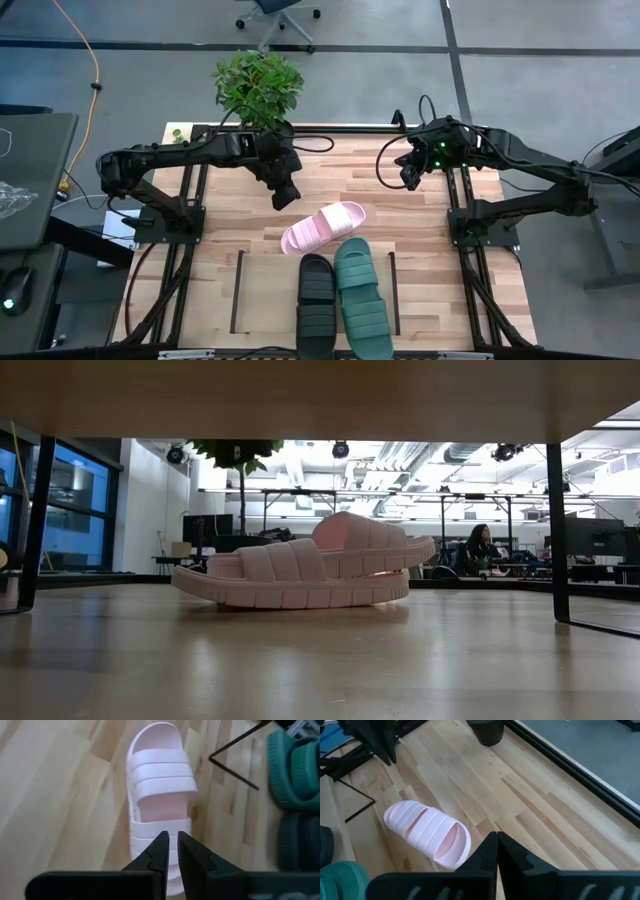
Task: Pick and place slides into the shelf
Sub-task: Put the pink pair of slides on the shelf
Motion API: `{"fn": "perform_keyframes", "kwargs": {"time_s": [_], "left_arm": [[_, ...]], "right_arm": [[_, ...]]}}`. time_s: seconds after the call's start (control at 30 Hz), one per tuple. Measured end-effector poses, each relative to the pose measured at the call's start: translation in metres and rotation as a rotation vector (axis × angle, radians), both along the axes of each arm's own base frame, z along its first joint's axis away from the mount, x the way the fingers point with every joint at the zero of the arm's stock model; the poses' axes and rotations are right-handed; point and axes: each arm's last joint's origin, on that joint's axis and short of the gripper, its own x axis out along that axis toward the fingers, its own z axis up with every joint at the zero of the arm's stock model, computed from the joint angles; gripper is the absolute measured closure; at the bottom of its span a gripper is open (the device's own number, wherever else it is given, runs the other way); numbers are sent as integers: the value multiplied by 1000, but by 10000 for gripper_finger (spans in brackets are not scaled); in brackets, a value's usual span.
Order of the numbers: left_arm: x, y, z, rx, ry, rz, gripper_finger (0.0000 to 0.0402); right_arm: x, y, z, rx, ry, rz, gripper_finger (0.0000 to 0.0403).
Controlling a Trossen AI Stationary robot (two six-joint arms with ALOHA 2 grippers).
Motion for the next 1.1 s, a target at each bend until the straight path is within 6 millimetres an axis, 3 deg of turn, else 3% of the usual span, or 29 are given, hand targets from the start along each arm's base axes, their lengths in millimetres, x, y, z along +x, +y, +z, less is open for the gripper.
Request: {"fn": "perform_keyframes", "kwargs": {"time_s": [0.53,0.93,1.1], "left_arm": [[13,-10,7,-274,-57,204,373],[30,-38,-20,-390,-160,411,373],[28,-45,-25,-392,-106,519,373]], "right_arm": [[3,-2,4,-80,-23,31,403],[3,-1,4,-98,-14,95,403],[3,0,4,-97,-15,141,403]]}}
